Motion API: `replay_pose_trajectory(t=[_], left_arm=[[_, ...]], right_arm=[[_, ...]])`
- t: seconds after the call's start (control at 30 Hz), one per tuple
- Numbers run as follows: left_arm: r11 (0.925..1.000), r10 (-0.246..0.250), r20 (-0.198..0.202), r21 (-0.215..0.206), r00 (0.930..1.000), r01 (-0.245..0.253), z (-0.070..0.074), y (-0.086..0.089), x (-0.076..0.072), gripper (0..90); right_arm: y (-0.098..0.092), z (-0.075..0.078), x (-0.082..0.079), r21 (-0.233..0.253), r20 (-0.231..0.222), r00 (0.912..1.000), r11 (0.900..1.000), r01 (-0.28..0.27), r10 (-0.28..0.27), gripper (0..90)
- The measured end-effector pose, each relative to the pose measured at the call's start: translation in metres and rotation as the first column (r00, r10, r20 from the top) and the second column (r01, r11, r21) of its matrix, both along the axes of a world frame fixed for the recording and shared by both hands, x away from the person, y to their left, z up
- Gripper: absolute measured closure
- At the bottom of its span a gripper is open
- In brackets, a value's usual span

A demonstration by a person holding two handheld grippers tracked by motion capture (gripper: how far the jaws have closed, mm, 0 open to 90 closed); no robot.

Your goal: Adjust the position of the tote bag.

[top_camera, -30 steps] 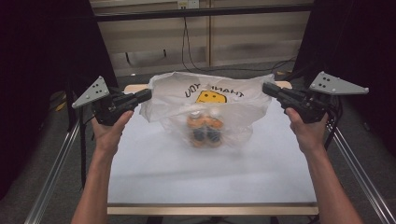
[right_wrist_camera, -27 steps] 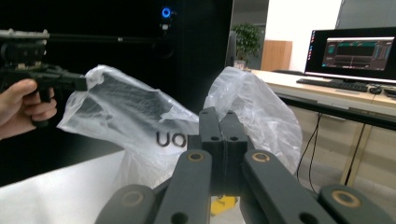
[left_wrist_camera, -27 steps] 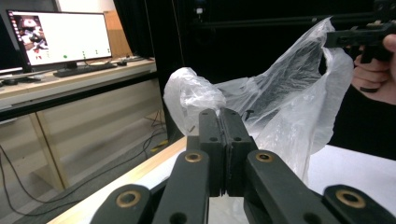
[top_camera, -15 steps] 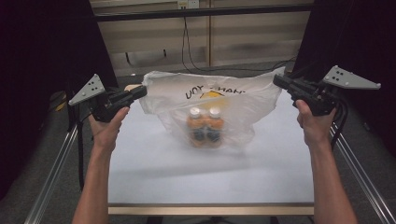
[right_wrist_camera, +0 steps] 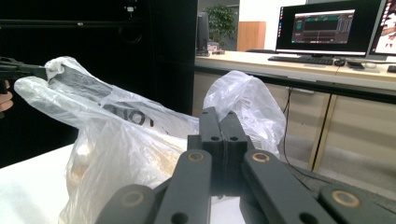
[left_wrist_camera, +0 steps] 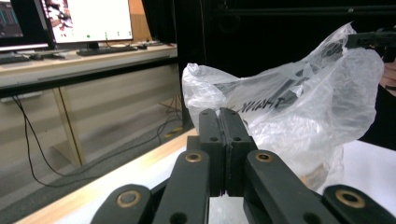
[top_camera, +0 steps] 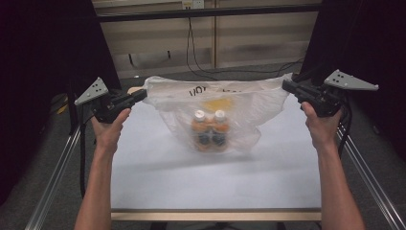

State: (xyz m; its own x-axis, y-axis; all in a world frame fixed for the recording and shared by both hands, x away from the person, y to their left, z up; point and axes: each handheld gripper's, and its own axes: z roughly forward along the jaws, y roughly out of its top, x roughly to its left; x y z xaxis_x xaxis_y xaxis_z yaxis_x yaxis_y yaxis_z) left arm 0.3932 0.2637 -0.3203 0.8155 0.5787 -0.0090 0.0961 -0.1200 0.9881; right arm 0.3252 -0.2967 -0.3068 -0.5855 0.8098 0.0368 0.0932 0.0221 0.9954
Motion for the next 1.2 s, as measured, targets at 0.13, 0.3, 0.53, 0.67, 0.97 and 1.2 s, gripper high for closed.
replay_pose_trajectory(t=[0.13,0.3,0.53,0.67,0.97,1.2], left_arm=[[1.0000,-0.001,0.000,0.007,1.0000,0.001,-0.002,-0.001,-0.001,89.5],[0.9978,-0.003,-0.006,0.066,1.0000,0.003,-0.005,-0.001,-0.004,89.5],[0.9933,-0.001,-0.038,0.115,0.9993,0.005,-0.016,-0.003,-0.003,89.5],[0.9921,-0.004,-0.055,0.125,0.9985,0.011,-0.022,-0.001,-0.001,89.5],[0.9878,-0.012,-0.056,0.154,0.9983,0.021,-0.035,-0.002,-0.003,89.5],[0.9781,-0.029,-0.097,0.202,0.9948,0.048,-0.044,-0.001,-0.002,89.5]], right_arm=[[0.003,-0.004,-0.001,-0.017,-0.019,0.9998,1.000,0.000,0.000,90.0],[0.004,-0.007,-0.006,-0.041,-0.045,0.9990,0.999,-0.002,0.000,90.0],[0.003,-0.018,-0.004,-0.081,-0.099,0.9950,0.997,-0.001,-0.008,90.0],[0.005,-0.023,-0.001,-0.085,-0.119,0.9930,0.996,-0.010,0.000,90.0],[0.006,-0.033,0.000,-0.099,-0.169,0.9854,0.994,-0.037,0.020,90.0],[0.009,-0.051,0.003,-0.166,-0.249,0.9685,0.985,-0.052,0.010,90.0]])
